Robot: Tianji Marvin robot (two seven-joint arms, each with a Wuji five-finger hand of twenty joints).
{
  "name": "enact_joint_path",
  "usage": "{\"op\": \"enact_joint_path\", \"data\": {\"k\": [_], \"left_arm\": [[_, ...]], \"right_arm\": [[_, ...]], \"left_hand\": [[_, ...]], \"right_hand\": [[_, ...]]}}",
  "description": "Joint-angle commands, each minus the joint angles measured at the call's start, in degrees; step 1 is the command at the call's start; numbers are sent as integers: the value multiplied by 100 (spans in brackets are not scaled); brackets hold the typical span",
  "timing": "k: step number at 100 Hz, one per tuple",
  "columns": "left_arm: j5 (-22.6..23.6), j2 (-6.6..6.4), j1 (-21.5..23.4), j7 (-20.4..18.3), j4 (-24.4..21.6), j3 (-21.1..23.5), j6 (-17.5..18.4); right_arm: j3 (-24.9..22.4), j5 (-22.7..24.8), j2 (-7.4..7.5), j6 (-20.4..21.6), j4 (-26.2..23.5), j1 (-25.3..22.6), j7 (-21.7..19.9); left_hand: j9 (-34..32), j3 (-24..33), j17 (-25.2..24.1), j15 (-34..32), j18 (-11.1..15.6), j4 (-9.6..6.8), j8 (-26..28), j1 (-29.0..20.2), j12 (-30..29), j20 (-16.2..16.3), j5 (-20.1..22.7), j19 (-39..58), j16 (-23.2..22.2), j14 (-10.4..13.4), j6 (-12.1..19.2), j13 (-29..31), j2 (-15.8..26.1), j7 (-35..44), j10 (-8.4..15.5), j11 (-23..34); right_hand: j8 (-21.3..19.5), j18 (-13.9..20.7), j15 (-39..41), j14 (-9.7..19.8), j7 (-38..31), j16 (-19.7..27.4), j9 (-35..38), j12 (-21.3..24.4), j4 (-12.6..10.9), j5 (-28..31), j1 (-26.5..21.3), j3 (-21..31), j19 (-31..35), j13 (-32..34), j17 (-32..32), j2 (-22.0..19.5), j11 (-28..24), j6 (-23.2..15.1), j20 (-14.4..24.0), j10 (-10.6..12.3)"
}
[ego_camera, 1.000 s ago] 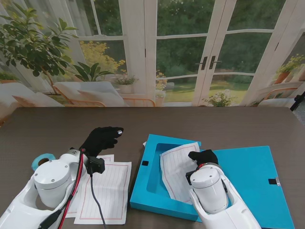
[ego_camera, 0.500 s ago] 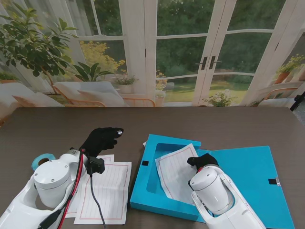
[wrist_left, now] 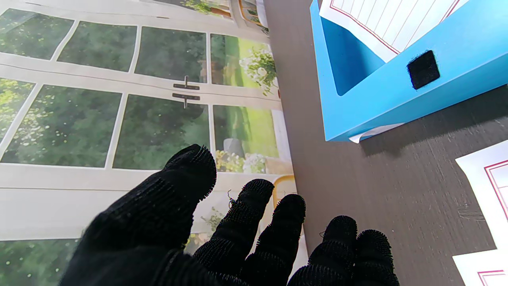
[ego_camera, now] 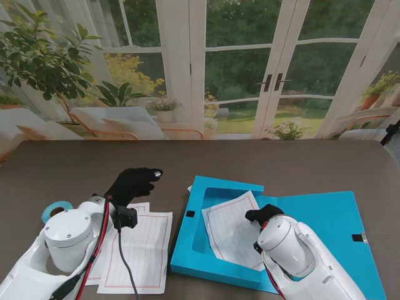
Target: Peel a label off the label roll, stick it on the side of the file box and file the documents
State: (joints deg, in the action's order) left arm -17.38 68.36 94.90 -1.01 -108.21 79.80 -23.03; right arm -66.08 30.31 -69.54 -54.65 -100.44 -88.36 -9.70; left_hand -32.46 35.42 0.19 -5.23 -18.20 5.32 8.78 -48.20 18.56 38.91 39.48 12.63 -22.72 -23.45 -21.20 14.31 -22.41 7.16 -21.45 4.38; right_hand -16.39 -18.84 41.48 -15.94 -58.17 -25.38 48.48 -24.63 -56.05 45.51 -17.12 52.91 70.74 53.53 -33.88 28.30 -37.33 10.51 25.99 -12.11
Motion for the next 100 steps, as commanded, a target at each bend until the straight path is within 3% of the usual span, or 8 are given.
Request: {"op": "enact_joint_path", "data": {"k": [1, 14, 23, 69, 76, 83, 89, 100], "left_arm": [[-2, -3, 16, -126, -14, 9, -24], [14, -9, 22, -147, -19, 20, -36], [18, -9, 24, -147, -23, 20, -47], [22, -13, 12, -173, -17, 20, -84], [29, -17, 9, -183, -13, 23, -83], [37, -20, 12, -195, -13, 26, -85], [45, -23, 18, -204, -15, 28, -88], [54, -26, 26, -214, -19, 28, -103]], "right_arm": [[-18, 221, -36, -342, 11, 4, -269], [32, 405, 59, -342, 65, 115, -586], [-66, 442, -110, -342, 146, 116, -489], [-637, 972, -1050, -347, 571, 134, -220], [-548, 1083, -923, -347, 538, 152, -435], [-382, 1312, -663, -345, 459, 177, -872], [-189, 1389, -360, -344, 360, 216, -1168], [264, 1147, 306, -342, 189, 380, -1429]], "left_hand": [[-141, -138, 51, 85, 263, -123, 47, -12, 73, 96, 124, -114, 37, 50, 28, -81, 155, 14, 3, 57], [-156, -153, 72, 72, 258, -125, 55, -23, 88, 101, 136, -105, 27, 47, 18, -47, 168, 17, 7, 61], [-159, -162, 83, 68, 249, -126, 59, -31, 96, 107, 139, -99, 20, 37, 19, -35, 178, 16, 5, 60], [-184, -245, 136, 49, 221, -125, 69, -87, 107, 138, 163, -67, -18, 1, 8, 35, 277, 5, -34, 59], [-178, -257, 139, 50, 221, -126, 69, -93, 106, 142, 164, -65, -22, 2, 10, 36, 283, 2, -35, 55], [-178, -271, 137, 50, 216, -127, 71, -98, 106, 144, 166, -66, -25, -4, 1, 37, 293, 2, -39, 55], [-181, -288, 135, 51, 223, -126, 71, -94, 106, 145, 161, -67, -26, 5, 12, 38, 303, -2, -45, 56], [-180, -303, 134, 51, 223, -130, 75, -106, 105, 148, 173, -68, -30, -7, 9, 42, 306, 0, -44, 55]], "right_hand": [[154, 133, 135, 85, -265, 13, 2, 99, -238, -26, -100, 187, 49, 37, 1441, 177, -176, -25, -63, -23], [195, 237, 168, 324, -1096, 6, 278, -88, -709, 235, -507, 706, 94, 275, 1196, 610, -422, -269, -124, 184], [170, 198, 268, 375, -1438, -40, 558, -238, -1156, 587, -808, 931, 172, 493, 1017, 729, -586, -266, -139, 229], [-121, 67, 361, 310, -1553, -93, 1213, -367, -1750, 1300, -1174, 1434, 335, 1046, 591, 739, -562, 242, -152, 261], [-139, 96, 321, 310, -1513, -92, 1183, -367, -1648, 1291, -1108, 1254, 332, 1014, 634, 756, -494, 84, -162, 264], [-22, 136, 270, 286, -1289, -110, 980, -325, -1053, 1130, -724, 782, 296, 850, 795, 687, -317, -224, -175, 217], [62, 170, 207, 283, -795, -116, 663, -283, -336, 659, -223, 432, 240, 660, 932, 553, -197, -277, -185, 186], [135, 236, 79, 270, -27, -88, 95, -111, 45, 45, 160, 83, 117, 247, 1229, 124, 40, -438, -202, 164]]}}
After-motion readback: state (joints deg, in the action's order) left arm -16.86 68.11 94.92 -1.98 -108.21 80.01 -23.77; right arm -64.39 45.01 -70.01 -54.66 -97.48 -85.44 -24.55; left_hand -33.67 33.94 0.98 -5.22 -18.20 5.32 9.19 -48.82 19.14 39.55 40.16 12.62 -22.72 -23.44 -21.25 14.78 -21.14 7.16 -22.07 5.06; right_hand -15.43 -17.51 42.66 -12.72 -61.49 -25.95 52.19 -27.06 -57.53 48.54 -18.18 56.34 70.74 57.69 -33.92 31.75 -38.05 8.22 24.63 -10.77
